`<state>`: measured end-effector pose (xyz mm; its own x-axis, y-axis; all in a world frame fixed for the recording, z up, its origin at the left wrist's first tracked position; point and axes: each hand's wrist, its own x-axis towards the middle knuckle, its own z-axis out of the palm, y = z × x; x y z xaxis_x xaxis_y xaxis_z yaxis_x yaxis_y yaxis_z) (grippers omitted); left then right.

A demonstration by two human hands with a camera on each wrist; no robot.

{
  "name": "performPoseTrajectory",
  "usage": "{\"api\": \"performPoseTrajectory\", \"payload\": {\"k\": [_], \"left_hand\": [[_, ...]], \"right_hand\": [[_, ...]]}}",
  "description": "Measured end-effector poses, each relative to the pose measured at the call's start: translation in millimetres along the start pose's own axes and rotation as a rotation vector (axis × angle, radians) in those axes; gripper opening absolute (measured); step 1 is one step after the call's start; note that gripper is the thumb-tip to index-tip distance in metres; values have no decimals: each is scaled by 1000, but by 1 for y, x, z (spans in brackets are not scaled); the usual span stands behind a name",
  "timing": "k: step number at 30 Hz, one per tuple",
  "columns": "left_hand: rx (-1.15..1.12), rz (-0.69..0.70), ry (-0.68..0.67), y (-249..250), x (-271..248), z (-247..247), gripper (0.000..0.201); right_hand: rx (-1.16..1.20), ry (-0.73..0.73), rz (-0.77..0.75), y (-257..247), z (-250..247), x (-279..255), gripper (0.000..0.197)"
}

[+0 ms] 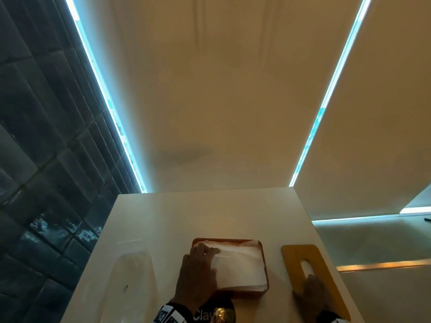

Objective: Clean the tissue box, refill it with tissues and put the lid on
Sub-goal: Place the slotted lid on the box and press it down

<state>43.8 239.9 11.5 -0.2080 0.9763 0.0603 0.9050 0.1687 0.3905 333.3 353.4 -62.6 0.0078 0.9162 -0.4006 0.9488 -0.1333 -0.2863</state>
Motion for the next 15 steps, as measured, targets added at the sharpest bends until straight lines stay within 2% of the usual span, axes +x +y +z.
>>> {"api": "performPoseTrajectory", "payload": {"k": [2,3,5,7,11,13,15], "left_hand": [[-60,-32,49,-2,-4,-7,43],[-78,-33,69,-4,-5,-9,42],[-98,-37,108,-9,-7,-13,39],[-115,-29,172,-13,-10,-15,42],[-93,51,201,-14,-16,-12,67],[-45,135,167,-16,-19,-9,74],[9,194,112,-22,-21,-8,70]], "right_hand": [[93,-15,-25,-2,-7,5,76],[130,1,-54,-7,-13,5,77],[222,92,-135,-30,-34,-7,53],[229,153,-287,-58,-49,-18,43],[8,-45,-782,-113,-64,-50,49],[-121,-95,-921,-130,-60,-61,49],[-231,-128,-973,-141,-55,-69,50]]}}
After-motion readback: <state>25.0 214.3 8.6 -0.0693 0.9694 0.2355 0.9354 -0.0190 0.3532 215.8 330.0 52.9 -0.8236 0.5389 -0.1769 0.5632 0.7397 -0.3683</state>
